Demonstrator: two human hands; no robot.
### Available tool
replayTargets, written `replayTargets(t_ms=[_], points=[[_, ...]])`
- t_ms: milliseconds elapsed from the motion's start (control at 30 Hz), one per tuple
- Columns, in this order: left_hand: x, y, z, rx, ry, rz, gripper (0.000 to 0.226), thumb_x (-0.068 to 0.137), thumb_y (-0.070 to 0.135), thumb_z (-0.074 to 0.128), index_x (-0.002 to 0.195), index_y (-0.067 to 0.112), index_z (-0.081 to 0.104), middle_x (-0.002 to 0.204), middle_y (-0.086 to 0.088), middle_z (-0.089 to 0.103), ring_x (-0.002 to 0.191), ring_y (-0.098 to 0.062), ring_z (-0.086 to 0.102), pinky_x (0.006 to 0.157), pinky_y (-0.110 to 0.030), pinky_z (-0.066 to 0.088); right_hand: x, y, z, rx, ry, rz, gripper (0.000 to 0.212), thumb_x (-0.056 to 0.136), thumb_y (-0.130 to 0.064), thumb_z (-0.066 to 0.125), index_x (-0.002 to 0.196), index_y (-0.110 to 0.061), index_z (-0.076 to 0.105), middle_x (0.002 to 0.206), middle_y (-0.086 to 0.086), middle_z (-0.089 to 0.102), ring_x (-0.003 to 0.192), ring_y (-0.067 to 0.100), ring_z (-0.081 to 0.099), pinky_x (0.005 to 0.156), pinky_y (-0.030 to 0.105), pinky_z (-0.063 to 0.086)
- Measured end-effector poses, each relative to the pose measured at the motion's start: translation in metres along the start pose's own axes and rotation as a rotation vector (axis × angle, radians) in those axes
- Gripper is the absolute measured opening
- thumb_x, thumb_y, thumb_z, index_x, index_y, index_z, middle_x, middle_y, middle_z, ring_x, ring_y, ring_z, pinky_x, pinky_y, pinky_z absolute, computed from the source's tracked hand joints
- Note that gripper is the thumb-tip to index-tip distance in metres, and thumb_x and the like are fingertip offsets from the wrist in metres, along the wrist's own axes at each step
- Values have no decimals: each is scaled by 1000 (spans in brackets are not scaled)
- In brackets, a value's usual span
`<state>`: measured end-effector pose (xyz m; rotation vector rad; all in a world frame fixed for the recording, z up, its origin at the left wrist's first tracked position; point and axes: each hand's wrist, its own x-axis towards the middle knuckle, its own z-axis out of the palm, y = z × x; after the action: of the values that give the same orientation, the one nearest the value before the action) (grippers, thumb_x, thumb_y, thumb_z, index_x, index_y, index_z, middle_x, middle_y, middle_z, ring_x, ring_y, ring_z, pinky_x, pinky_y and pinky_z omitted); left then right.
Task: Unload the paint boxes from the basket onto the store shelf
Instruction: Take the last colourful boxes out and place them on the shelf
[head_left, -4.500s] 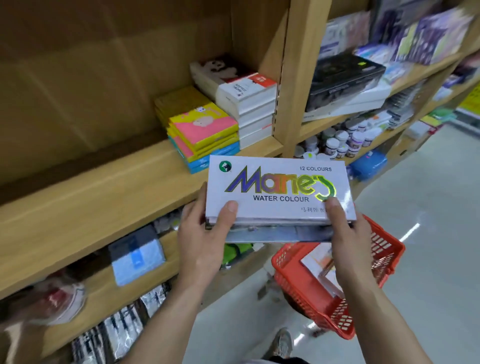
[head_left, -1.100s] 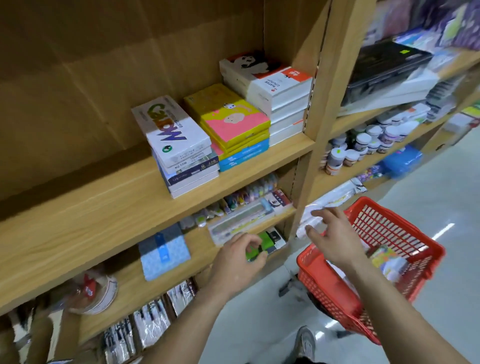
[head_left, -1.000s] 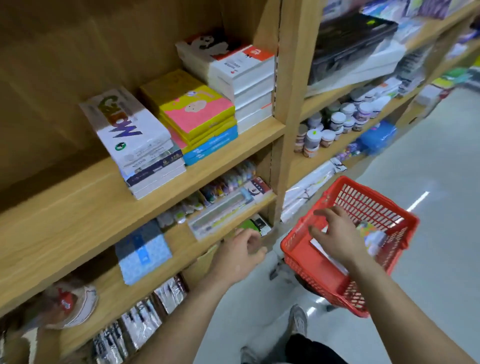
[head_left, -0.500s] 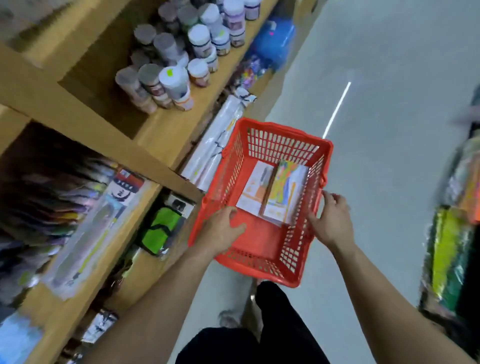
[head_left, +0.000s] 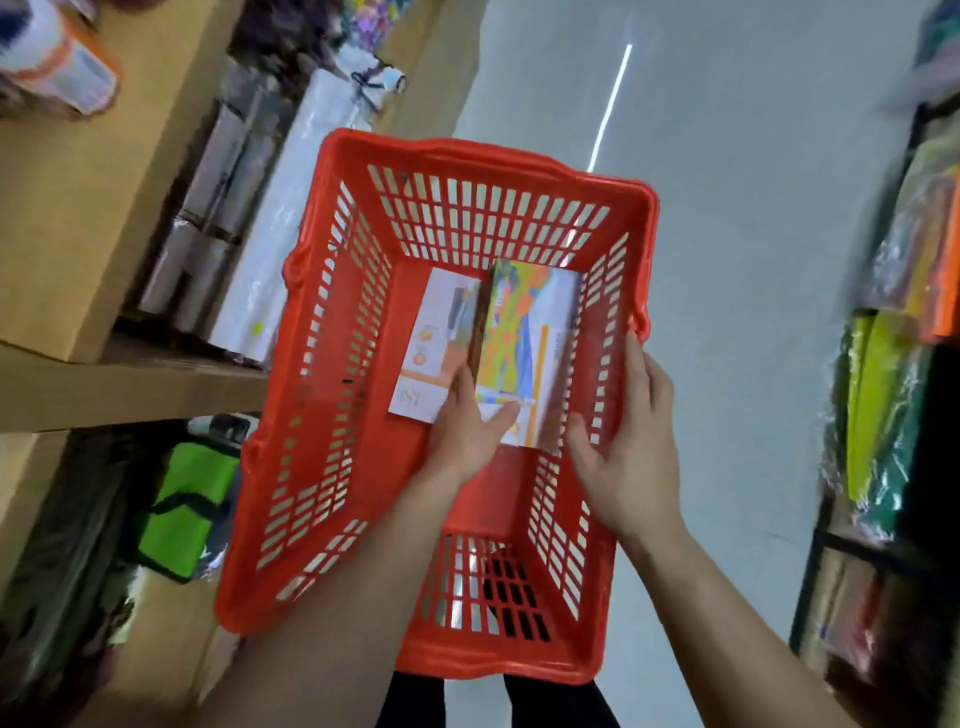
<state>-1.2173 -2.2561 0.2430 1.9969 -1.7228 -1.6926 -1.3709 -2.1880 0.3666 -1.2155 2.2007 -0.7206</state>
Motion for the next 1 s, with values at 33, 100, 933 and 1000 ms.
replayTargets(t_ms=[33, 100, 933, 1000], points=[[-2, -1, 5, -49, 18, 2, 91, 93, 50, 66, 163, 14, 19, 164, -10, 38, 149, -30, 39, 119, -46, 35, -1, -1, 0, 7, 8, 5, 86, 87, -13, 68, 161, -17, 23, 155, 8, 35, 139, 15, 40, 99, 26, 41], [-2, 0, 9, -110, 61, 6, 84, 91, 45, 70, 158, 15, 30, 158, -8, 48, 144, -28, 45, 116, -48, 38, -1, -4, 0, 14, 17, 11, 86, 87, -12, 68, 161, -17, 23, 155, 8, 36, 139, 13, 39, 100, 26, 41], [-150, 32, -172, -448, 118, 117, 60, 75, 41, 77, 112, 80, 51, 113, 23, 77, 102, -13, 77, 82, -36, 63, 11, -73, 5, -36, 51, -32, 53, 86, -39, 57, 132, -11, 57, 133, 11, 53, 122, 27, 52, 100, 39, 45], [-168, 27, -193, -459, 168, 118, 65, 80, 34, 76, 110, 85, 48, 109, 26, 77, 95, -10, 78, 76, -31, 64, 22, -74, 31, 66, -88, 59, 49, 90, -31, 60, 134, -9, 56, 134, 13, 54, 122, 27, 55, 105, 40, 45]])
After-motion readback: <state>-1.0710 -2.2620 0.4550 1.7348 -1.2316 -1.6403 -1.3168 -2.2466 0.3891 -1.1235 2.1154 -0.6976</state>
